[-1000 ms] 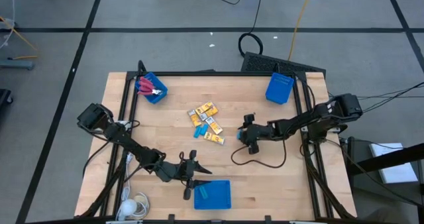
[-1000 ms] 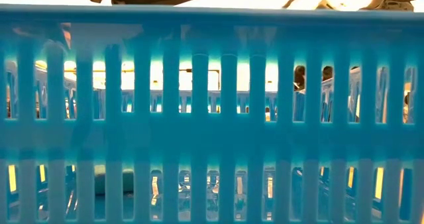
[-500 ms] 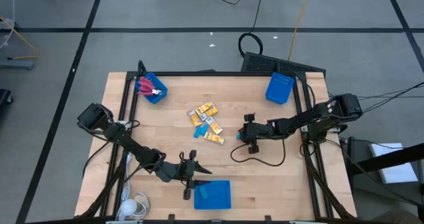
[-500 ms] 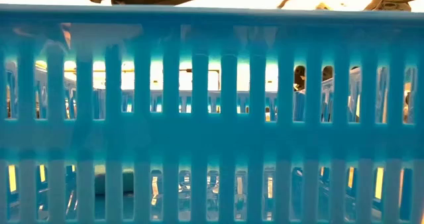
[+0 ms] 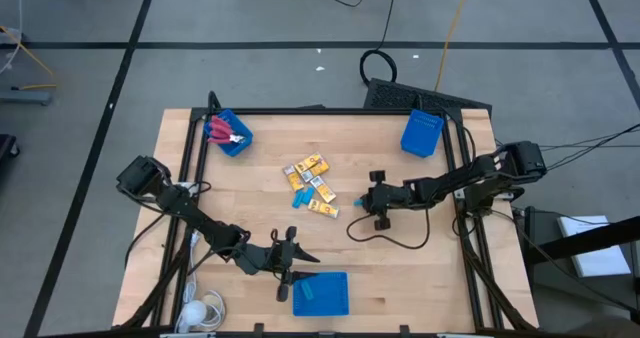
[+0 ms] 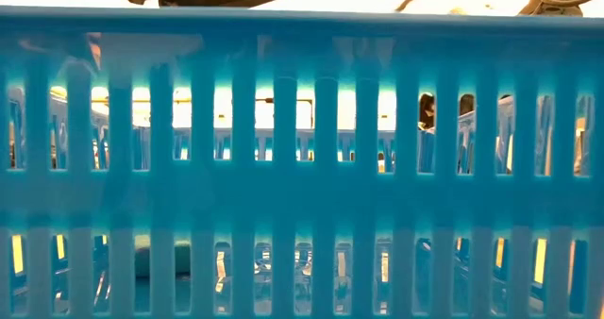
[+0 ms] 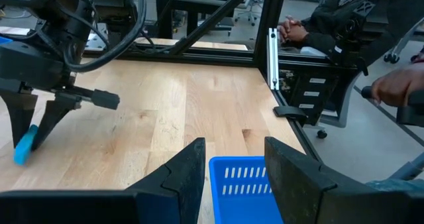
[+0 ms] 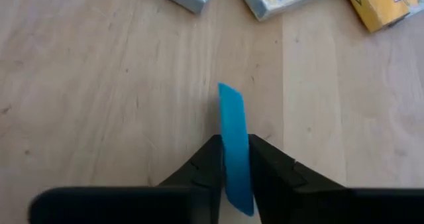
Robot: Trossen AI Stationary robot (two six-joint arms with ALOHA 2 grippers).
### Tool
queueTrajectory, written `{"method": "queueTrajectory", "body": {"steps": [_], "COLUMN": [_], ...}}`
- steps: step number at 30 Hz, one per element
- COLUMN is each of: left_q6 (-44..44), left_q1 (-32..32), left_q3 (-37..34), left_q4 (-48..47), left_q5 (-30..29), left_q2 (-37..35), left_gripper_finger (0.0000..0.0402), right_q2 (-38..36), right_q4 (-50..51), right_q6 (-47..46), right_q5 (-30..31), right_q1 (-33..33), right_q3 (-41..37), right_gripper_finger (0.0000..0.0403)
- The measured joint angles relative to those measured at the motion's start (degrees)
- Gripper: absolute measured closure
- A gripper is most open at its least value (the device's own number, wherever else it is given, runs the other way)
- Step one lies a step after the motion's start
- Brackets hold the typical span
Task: Pick & Place School Supplies
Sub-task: Put the blue eraser into the bottom blue bin
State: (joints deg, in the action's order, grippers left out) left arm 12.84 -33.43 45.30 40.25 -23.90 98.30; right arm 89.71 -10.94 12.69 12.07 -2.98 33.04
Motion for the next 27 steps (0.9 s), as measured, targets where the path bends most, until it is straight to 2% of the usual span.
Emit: {"method": "queueTrajectory", "body": {"steps": [3, 6, 11, 15, 20, 27], "left_q6": [0.00, 0.00, 0.00, 0.00, 0.16, -0.20], "left_q1": [-0.01, 0.00, 0.13, 0.22, 1.28, 4.04], "left_q3": [0.00, 0.00, 0.00, -0.02, -0.02, -0.02], "left_q4": [0.00, -0.02, -0.47, -1.35, -1.57, -2.71], "left_q5": [0.00, 0.00, -0.61, -2.33, -4.25, -4.69], "left_q2": [0.00, 0.00, 0.00, 0.00, 0.02, 0.00], "left_gripper_finger": [0.0243, 0.0243, 0.0243, 0.0243, 0.0243, 0.0243], "right_q2": [0.00, 0.05, -0.26, -0.33, -0.37, -0.39], "right_q4": [-0.58, -2.36, -8.70, -14.27, -24.01, -31.28], "right_q6": [-0.01, -1.93, -10.33, -15.00, -16.48, -16.57], "right_q5": [0.11, -0.04, -1.53, -5.10, -9.37, -7.79], "right_q1": [0.00, 0.00, -0.16, -0.99, -4.14, -10.41], "right_q3": [-0.03, -0.14, -0.20, -0.20, -0.13, -0.09], "right_gripper_finger": [0.0376, 0.0377, 0.0374, 0.0370, 0.0375, 0.0370]}}
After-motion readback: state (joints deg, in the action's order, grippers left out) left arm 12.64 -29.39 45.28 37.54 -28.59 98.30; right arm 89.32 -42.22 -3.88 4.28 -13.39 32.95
